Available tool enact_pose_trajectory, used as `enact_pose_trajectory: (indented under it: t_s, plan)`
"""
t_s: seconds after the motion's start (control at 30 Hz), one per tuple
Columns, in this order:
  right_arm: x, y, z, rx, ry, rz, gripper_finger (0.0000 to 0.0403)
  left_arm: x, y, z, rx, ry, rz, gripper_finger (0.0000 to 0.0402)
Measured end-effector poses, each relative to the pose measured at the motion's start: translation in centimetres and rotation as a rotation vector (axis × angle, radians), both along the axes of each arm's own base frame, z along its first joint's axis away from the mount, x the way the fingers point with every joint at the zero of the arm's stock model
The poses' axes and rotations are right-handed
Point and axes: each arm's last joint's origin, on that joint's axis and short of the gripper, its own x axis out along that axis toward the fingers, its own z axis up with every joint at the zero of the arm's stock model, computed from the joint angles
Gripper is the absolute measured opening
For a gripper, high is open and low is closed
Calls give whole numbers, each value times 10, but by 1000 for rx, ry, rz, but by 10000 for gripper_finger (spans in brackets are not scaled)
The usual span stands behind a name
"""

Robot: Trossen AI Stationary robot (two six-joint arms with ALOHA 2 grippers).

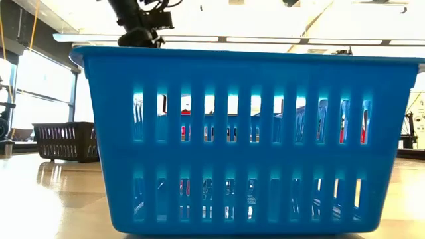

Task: Stack baskets on shelf by color
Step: Stack the bottom red basket on top of the red basket on the shelf

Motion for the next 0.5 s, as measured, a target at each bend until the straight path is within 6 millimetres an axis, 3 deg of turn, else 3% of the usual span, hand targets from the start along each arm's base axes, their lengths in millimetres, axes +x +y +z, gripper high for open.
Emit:
enact_pose_trajectory:
  t_s: [0.13, 0.5]
  plan:
    - [0, 0, 0, 0, 0, 0, 85, -4, 9, -2, -9, 14, 2, 0]
    - [0, 0, 0, -6, 1, -4, 85, 11, 23, -29, -10, 132, 20, 0]
